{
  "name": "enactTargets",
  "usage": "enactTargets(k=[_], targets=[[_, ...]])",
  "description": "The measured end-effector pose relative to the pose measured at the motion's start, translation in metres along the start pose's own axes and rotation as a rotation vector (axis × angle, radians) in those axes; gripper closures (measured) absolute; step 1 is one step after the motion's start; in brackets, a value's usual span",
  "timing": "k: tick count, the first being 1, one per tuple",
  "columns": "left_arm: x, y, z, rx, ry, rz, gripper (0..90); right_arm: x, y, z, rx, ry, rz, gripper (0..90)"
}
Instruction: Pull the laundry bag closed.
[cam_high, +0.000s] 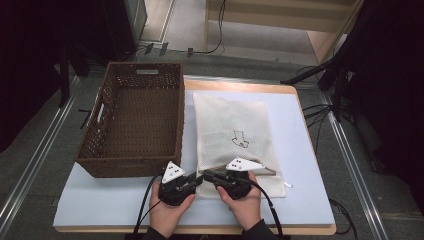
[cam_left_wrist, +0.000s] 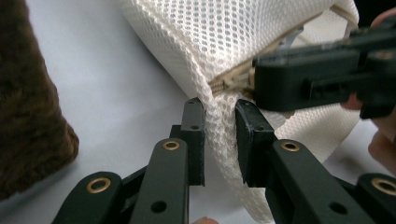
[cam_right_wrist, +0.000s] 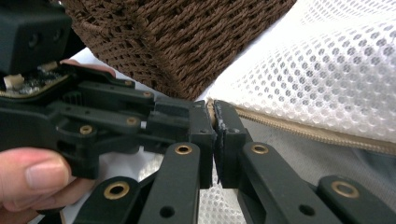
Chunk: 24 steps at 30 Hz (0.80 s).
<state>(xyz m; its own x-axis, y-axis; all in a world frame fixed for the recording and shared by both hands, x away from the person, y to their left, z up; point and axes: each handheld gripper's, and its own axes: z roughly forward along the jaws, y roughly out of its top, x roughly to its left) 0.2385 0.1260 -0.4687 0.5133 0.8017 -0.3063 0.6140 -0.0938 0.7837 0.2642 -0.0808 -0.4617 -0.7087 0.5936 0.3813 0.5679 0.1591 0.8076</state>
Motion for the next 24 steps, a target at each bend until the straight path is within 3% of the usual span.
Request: enactTargets(k=[5,8,14,24], targets=[[-0.0006,-0.0020,0.0002,0.001,-0.002,0.041,85.9,-0.0011,-0.0006,-0.0017,-0.001,-0.021,-0.011,88.2],[0.0023,-0.0031,-0.0002,-0.012,-0.020,0.022,86.7,-0.0017,-0.0015,-0.0016,0.004,-0.034,-0.016,88.3],[0.0034,-0.0046,0.0000,-0.023,-0.018,0.011,87.2,0.0004,-0.0054,0.0017,0.021,-0.076,-0.040,88.3],[0.0061,-0.0057,-0.0017,-0.044,-0.042,-0.012,87.4,-0.0013,-0.0073,0.0006,0.023,-0.098,-0.047,88.4]])
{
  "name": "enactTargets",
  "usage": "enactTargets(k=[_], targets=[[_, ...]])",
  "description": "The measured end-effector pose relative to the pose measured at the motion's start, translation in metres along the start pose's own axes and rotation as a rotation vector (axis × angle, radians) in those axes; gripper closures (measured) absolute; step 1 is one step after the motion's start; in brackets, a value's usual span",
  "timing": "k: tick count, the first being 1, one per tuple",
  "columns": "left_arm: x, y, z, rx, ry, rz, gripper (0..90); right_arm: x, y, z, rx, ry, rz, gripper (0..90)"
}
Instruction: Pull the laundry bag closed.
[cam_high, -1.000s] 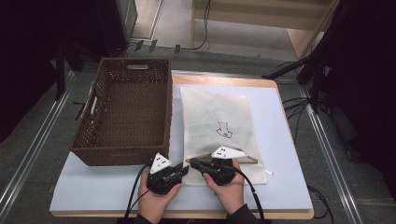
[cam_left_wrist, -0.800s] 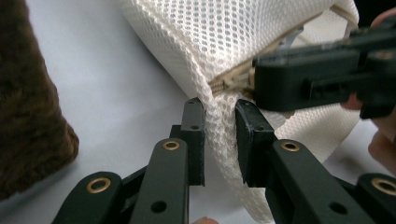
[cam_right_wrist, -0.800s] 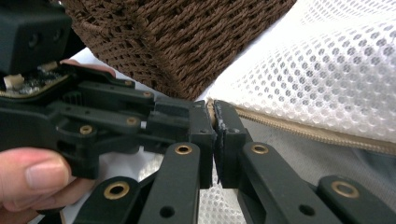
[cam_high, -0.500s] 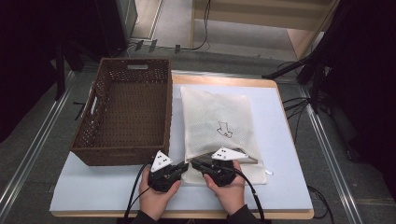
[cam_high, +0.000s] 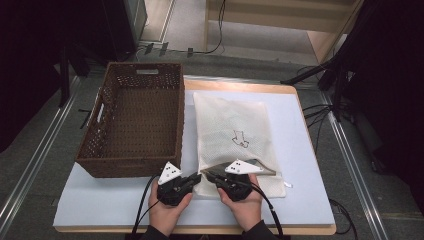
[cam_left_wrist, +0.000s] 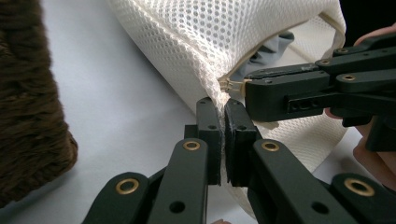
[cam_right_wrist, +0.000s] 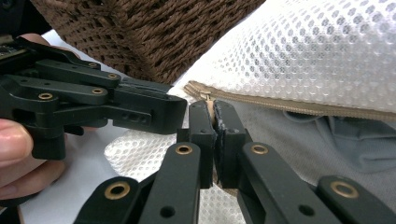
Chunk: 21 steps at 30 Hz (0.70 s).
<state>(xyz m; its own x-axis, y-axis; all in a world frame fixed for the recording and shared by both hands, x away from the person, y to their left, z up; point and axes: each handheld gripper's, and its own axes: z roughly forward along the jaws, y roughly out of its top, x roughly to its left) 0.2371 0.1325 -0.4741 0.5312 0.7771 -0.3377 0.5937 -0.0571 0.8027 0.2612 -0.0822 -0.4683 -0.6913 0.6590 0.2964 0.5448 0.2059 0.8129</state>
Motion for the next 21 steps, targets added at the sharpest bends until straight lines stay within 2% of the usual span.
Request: enactTargets(k=[4,14,18,21], targets=[[-0.0036,-0.0011,0.0001,-0.013,0.022,0.025,87.4,-0.0012,-0.0006,-0.0012,-0.004,0.000,0.000,88.4],[-0.0042,-0.0018,-0.0012,-0.025,0.032,0.035,87.4,-0.0022,-0.0003,-0.0048,-0.002,-0.006,-0.007,88.4],[-0.0050,-0.0024,-0.0023,-0.035,0.045,0.036,87.4,-0.0057,-0.0014,-0.0028,0.002,0.017,0.001,88.4],[-0.0048,-0.0026,-0.0030,-0.042,0.038,0.030,87.4,-0.0064,-0.0020,-0.0023,0.002,0.017,0.001,88.4]])
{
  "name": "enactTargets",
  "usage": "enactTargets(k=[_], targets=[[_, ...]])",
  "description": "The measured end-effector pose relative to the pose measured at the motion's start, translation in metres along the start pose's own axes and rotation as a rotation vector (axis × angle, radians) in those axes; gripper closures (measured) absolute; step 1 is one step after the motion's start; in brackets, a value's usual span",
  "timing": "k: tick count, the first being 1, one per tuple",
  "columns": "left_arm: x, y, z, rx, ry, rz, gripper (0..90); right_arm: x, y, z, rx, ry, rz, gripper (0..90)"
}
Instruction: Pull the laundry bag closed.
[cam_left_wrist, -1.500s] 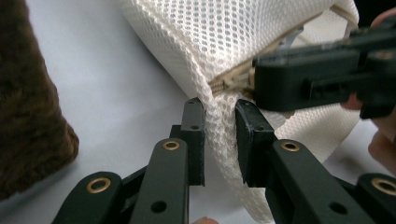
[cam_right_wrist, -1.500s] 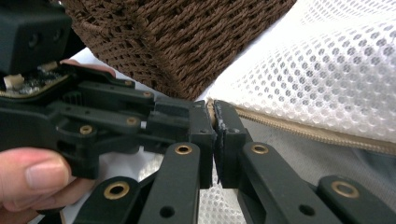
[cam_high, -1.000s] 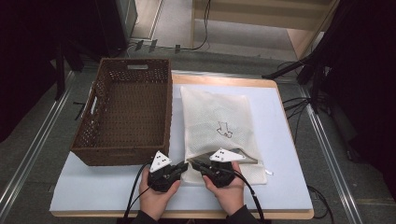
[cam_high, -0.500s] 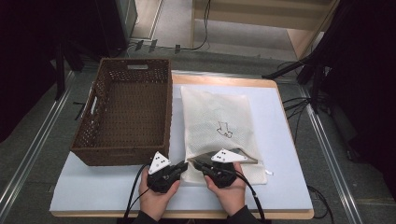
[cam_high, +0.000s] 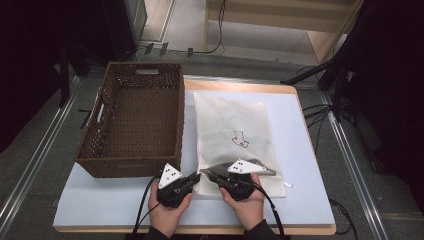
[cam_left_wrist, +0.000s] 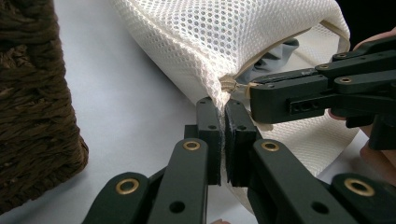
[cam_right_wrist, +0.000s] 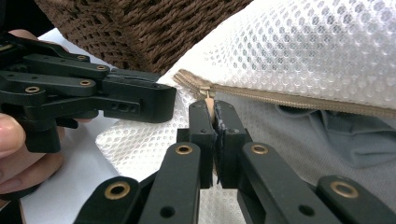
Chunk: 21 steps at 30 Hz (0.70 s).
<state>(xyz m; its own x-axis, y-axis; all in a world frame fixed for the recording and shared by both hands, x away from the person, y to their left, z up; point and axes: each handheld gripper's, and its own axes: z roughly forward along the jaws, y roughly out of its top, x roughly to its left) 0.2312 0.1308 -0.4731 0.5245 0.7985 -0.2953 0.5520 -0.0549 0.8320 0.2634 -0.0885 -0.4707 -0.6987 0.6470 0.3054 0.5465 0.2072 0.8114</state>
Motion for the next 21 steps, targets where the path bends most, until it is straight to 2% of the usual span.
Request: enactTargets(k=[9,16,21], targets=[[0.0007,-0.0004,-0.0003,-0.010,-0.004,-0.007,87.4,-0.0024,0.0029,-0.0049,0.003,0.012,0.011,88.4],[0.0002,-0.0011,-0.0001,-0.012,-0.012,-0.003,87.3,0.0018,0.0013,-0.0023,0.002,-0.025,0.008,88.2],[-0.0011,-0.0020,-0.0001,-0.008,-0.003,-0.002,87.2,0.0022,-0.0011,0.0009,-0.017,-0.014,0.017,88.0]])
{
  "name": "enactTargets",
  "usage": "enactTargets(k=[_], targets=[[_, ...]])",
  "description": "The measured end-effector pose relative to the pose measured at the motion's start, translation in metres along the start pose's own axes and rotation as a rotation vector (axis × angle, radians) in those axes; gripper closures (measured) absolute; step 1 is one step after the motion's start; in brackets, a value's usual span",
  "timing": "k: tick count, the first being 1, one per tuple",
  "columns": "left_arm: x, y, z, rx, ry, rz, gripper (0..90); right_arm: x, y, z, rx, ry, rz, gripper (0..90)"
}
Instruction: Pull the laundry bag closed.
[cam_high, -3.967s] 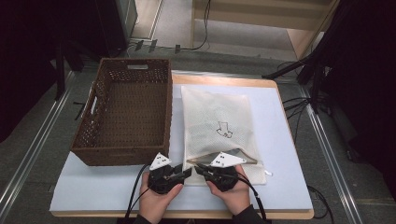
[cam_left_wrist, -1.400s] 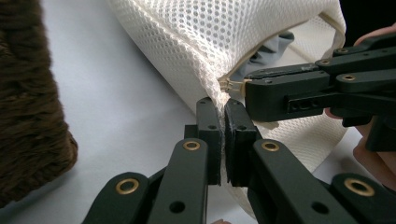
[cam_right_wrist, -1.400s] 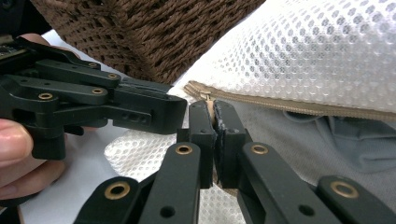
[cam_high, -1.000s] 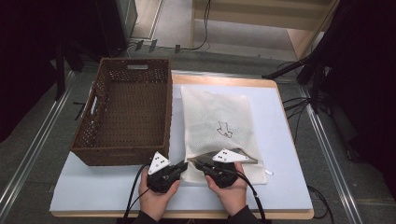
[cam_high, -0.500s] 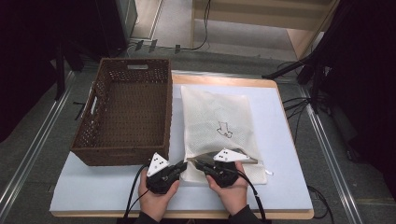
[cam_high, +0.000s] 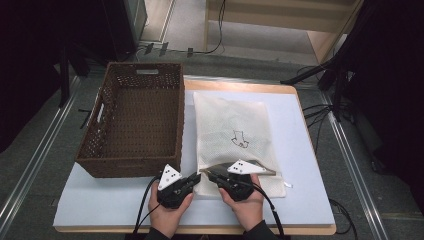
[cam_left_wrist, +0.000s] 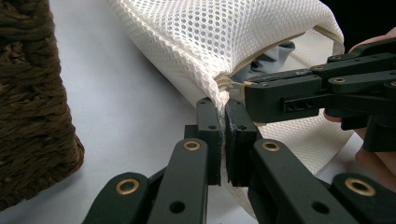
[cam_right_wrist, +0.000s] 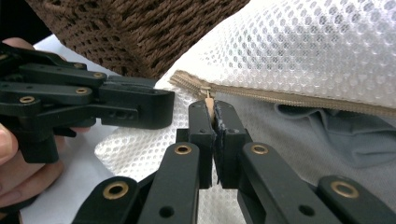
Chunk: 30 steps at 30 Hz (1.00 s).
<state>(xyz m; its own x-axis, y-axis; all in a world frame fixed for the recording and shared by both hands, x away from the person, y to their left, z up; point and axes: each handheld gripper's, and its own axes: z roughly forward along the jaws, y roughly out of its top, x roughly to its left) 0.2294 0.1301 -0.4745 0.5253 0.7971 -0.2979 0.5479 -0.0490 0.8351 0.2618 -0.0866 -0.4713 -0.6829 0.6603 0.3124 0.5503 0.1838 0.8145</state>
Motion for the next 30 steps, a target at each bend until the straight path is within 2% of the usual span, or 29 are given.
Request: enactTargets(k=[6,15,23,26,30], targets=[[-0.0015,-0.0001,0.0013,0.008,-0.012,0.016,87.5,-0.0011,0.0004,0.0040,-0.006,0.003,0.034,86.9],[-0.0014,0.0001,0.0016,0.016,-0.037,0.027,87.6,-0.0015,0.0010,0.0055,-0.025,0.001,0.039,85.6],[-0.0020,-0.0001,0.0016,0.017,-0.046,0.031,87.6,0.0002,0.0022,0.0046,-0.053,0.002,0.029,87.0],[-0.0020,0.0000,0.0016,0.018,-0.043,0.030,87.6,0.0012,0.0021,0.0046,-0.053,-0.009,0.012,87.8],[-0.0008,0.0000,0.0009,0.016,-0.021,0.009,87.7,0.0025,0.0027,0.0028,-0.045,-0.021,-0.005,88.0]])
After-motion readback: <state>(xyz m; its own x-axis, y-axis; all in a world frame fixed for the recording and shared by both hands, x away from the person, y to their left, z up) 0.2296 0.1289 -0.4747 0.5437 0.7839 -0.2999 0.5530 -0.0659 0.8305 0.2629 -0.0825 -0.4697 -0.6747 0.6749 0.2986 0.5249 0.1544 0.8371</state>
